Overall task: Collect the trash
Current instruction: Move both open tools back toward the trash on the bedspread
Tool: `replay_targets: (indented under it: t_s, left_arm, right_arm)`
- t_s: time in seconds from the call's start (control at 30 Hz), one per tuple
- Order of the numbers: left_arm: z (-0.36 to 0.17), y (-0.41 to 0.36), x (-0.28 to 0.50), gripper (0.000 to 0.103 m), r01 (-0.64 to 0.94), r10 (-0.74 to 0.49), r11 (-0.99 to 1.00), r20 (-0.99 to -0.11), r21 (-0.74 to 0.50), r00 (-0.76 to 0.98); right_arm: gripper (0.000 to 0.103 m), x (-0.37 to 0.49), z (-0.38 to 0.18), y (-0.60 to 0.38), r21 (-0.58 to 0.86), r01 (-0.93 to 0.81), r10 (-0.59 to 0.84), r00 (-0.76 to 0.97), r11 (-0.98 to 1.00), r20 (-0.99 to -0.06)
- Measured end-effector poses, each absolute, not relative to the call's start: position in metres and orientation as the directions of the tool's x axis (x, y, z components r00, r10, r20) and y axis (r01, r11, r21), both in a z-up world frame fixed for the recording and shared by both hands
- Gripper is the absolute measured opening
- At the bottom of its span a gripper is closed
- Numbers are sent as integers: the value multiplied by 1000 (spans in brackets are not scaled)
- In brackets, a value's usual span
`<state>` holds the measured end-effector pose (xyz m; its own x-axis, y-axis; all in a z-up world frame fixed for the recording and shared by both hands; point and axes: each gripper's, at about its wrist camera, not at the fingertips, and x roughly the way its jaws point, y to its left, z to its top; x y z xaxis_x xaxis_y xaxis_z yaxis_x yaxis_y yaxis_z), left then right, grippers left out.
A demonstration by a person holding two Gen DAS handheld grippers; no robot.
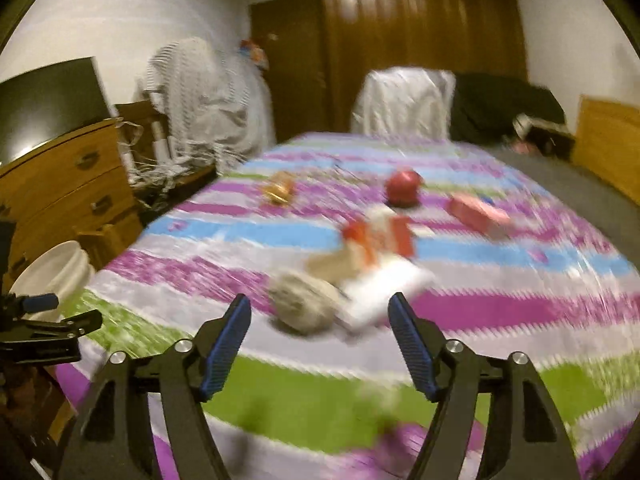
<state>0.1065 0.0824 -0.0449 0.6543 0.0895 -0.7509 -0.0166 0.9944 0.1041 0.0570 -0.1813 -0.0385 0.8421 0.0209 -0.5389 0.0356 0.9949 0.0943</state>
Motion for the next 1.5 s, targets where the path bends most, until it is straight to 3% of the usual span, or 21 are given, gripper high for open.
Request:
replay_targets:
  t_s: [0.13, 0.23, 0.33, 0.5, 0.53, 0.6, 0.73, 0.77, 0.93, 1.07, 1.3, 1.33, 1.4, 1.5]
  left_arm:
    - [-61, 59, 105, 93, 13, 69, 995, -769, 100, 636]
    - [-67, 49, 106, 93, 21, 64, 995, -783, 97, 619]
    - [-70, 46, 105, 93, 21, 70, 994, -785, 105, 615]
    - [-68, 56, 108, 93, -7, 90, 994, -784, 108, 615]
    - [-68, 59, 109, 93, -15, 90, 995, -787, 103, 611]
    - [-68, 67, 112, 93, -33, 92, 995, -789, 91, 608]
    - [-70, 78, 115, 96, -51, 85, 996, -790, 68, 607]
    - [-70, 78, 115, 96, -53, 84, 996, -790, 66, 608]
    - [-69, 71, 114, 96, -40, 70, 998, -785, 57, 616]
    - [-65, 62, 110, 96, -18, 55, 998, -777, 56, 628]
    - [-57, 38, 100, 96, 41, 32, 996, -759, 77, 651]
    - [-57, 35, 99, 96, 49, 30, 996, -758, 81, 652]
    - [-57, 27, 99, 96, 63, 24, 994, -760, 85, 650]
    - [-58, 18, 99, 96, 84, 16, 992, -764, 91, 645]
  right_arm:
    - [73, 63, -41, -228, 220, 129, 14, 834, 967, -551]
    - [84, 98, -30, -240, 270, 159, 24, 822, 950, -569]
    - [99, 151, -23, -226, 232, 182, -11, 808, 956, -589]
    - [99, 238, -55, -203, 160, 234, -38, 665, 959, -746]
    - [97, 246, -56, -202, 147, 253, -60, 661, 956, -748]
    - [64, 256, -62, -212, 168, 264, -50, 657, 950, -753]
    - [28, 229, -44, -246, 267, 258, 14, 695, 929, -719]
    - [28, 209, -38, -264, 345, 251, 61, 725, 905, -687]
    - [27, 140, -27, -315, 420, 296, 61, 753, 858, -655]
    - [27, 86, -36, -348, 595, 217, 193, 814, 774, -548]
    - [28, 13, -69, -408, 814, 177, 293, 874, 553, -389]
    - [28, 3, -69, -411, 786, 199, 257, 874, 586, -413]
    - [27, -10, -59, -403, 582, 274, 108, 837, 765, -537]
    - [28, -20, -58, -399, 506, 292, 77, 805, 812, -588]
